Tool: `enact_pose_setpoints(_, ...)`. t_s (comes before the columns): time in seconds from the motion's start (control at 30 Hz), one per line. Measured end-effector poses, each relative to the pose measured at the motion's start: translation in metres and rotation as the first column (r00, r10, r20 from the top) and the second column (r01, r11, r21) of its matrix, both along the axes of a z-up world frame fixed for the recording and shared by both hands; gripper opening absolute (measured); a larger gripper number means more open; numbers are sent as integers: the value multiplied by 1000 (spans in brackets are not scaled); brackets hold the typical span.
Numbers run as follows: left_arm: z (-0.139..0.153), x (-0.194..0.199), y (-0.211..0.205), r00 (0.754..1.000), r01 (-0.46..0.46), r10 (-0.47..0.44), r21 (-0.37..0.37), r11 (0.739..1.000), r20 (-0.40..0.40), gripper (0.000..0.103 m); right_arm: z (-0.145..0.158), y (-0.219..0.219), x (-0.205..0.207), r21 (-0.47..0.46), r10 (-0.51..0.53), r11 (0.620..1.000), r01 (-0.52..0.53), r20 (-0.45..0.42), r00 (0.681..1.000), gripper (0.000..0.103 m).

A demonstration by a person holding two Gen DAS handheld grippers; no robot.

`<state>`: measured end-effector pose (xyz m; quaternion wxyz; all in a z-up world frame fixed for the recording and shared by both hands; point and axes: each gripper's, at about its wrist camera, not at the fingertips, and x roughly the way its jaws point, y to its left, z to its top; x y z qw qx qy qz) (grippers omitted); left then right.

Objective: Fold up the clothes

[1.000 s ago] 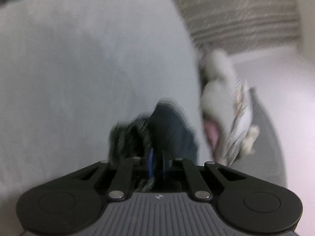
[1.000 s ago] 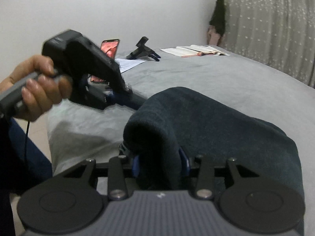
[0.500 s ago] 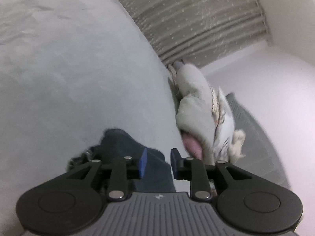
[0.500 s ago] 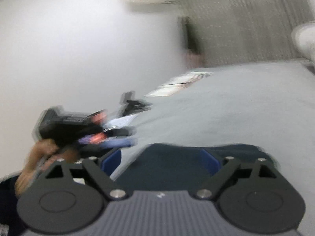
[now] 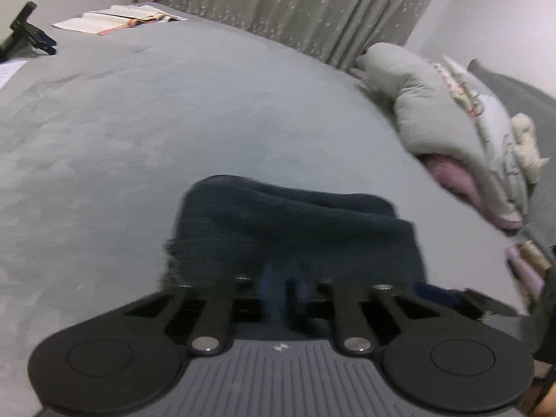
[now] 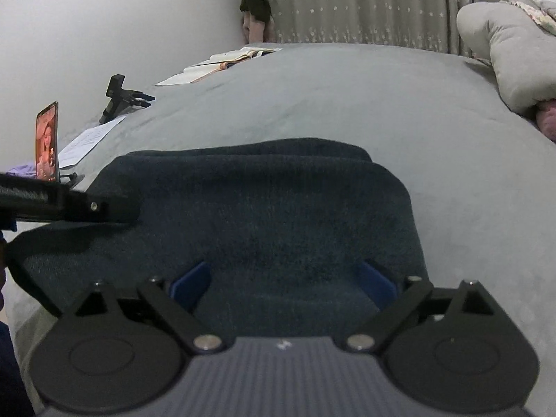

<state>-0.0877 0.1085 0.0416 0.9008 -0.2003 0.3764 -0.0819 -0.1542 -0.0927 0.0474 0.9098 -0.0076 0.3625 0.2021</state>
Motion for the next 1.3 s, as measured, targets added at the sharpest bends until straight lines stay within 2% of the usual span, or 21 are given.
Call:
enact_pose_setpoints(0.17,1,-3,3,1000,27,-27,-26,999,12,3,2,-1,7,15,9,1000,-9,6,1000,96)
enact_pose_setpoints(0.23,15,-6,22,1000,9,-9,-131,991,5,5,10,-13,10,57,24,998,-24,4,1000,99)
enact_pose_setpoints(0.27,20,-9,29,1000,-12,14,-140,990,16,11,19,-24,10,101,22,995,-23,9,1000,103)
enact_pose_setpoints(0.33,30,-17,38,997,-41,49,-129,991,58,26,33,-50,10,168,-22,986,16,31,999,103)
enact_pose_setpoints(0.37,32,-25,41,996,-52,60,-119,992,70,40,39,-61,11,197,-43,980,35,37,998,103)
enact_pose_setpoints(0.4,33,-29,40,995,-71,76,-82,994,66,66,40,-72,14,217,-69,974,61,25,997,103)
enact_pose_setpoints(0.43,33,-32,41,993,-103,106,-57,993,54,77,40,-92,20,260,-111,959,110,-10,994,103)
enact_pose_setpoints(0.47,32,-34,42,990,-136,138,-33,990,42,81,36,-109,25,306,-144,939,156,-62,988,103)
enact_pose_setpoints(0.5,31,-36,43,985,-170,170,-8,985,31,81,31,-125,29,352,-166,915,197,-116,979,103)
enact_pose_setpoints(0.63,20,-36,52,987,-156,155,-46,987,-30,82,3,-165,33,534,-149,800,275,-266,952,103)
enact_pose_setpoints(0.67,17,-36,52,989,-141,138,-64,988,-51,82,-5,-169,33,557,-131,781,282,-296,946,103)
enact_pose_setpoints(0.77,11,-36,46,995,-75,64,-157,985,-73,82,-22,-173,34,572,-98,768,287,-337,936,103)
enact_pose_setpoints(0.87,5,-31,32,995,-16,1,-152,988,-104,84,-39,-174,32,622,-56,732,278,-352,934,103)
enact_pose_setpoints(0.93,0,-31,30,993,-29,11,-154,988,-120,89,-47,-172,33,659,-28,706,258,-339,941,103)
enact_pose_setpoints(1.17,-26,-25,35,983,-87,39,-271,959,-177,103,-51,-146,45,666,15,719,200,-302,953,103)
enact_pose_setpoints(1.27,-30,-21,30,984,-84,35,-284,955,-175,103,-52,-130,47,628,6,757,181,-284,959,103)
enact_pose_setpoints(1.3,-31,-20,29,984,-83,31,-291,953,-176,103,-51,-126,45,627,3,757,181,-280,960,103)
